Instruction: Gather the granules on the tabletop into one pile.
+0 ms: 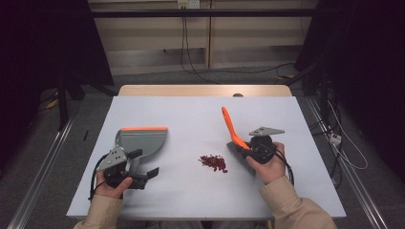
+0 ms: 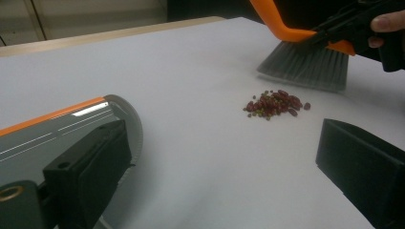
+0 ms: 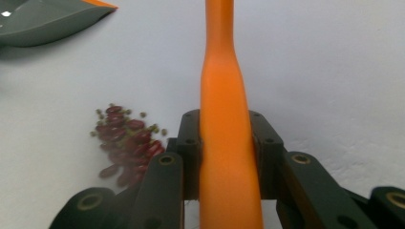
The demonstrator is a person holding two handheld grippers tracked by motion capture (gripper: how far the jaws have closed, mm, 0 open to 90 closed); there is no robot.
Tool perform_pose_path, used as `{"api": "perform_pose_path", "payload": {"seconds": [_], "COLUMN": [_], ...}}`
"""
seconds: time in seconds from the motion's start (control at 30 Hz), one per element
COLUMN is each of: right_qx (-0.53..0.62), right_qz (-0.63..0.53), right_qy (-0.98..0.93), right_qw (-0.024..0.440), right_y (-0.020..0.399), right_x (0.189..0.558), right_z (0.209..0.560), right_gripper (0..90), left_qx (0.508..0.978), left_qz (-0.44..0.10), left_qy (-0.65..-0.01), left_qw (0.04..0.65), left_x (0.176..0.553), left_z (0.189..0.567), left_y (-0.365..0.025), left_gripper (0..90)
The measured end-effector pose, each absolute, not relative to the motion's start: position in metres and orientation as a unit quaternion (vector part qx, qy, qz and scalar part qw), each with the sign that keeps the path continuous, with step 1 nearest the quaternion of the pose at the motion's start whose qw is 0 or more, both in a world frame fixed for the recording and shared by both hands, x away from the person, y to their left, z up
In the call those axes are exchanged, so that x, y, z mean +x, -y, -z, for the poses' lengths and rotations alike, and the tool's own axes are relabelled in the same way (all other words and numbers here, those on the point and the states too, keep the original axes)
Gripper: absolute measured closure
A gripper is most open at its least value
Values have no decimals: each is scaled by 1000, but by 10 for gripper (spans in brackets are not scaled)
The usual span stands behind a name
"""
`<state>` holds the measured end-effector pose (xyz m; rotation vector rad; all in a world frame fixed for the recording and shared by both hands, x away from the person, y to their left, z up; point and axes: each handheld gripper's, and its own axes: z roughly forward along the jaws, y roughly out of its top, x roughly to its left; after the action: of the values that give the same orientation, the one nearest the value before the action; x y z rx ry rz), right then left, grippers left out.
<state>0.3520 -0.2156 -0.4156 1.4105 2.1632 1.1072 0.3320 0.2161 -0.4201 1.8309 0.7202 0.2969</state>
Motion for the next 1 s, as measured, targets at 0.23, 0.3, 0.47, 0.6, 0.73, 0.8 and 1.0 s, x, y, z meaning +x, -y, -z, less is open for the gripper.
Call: {"api": "perform_pose_path", "payload": {"seconds": [0.23, 0.3, 0.47, 0.6, 0.73, 0.8, 1.0], "right_qx": [469, 454, 430, 416, 411, 409, 415], "right_qz": [-407, -400, -404, -399, -395, -389, -374], "right_qy": [-771, -785, -800, -812, -818, -822, -824], "right_qw": [141, 131, 111, 92, 83, 80, 88], "right_y": [205, 203, 205, 209, 216, 218, 216], "right_x": [333, 327, 313, 300, 287, 283, 291], "right_z": [410, 406, 394, 394, 395, 397, 410], "right_gripper": [712, 712, 713, 712, 713, 713, 713], "left_qx": [773, 773, 773, 773, 773, 773, 774], "left_qz": [-126, -126, -127, -127, -126, -127, -127], "left_qy": [-301, -301, -301, -301, -301, -301, -300], "left_qw": [544, 544, 544, 544, 543, 543, 543], "left_x": [331, 331, 330, 330, 331, 331, 331], "left_z": [419, 419, 419, 419, 419, 419, 419], "left_y": [-214, -214, -214, -214, -213, -212, -211], "left_gripper": [45, 45, 45, 45, 45, 45, 45]}}
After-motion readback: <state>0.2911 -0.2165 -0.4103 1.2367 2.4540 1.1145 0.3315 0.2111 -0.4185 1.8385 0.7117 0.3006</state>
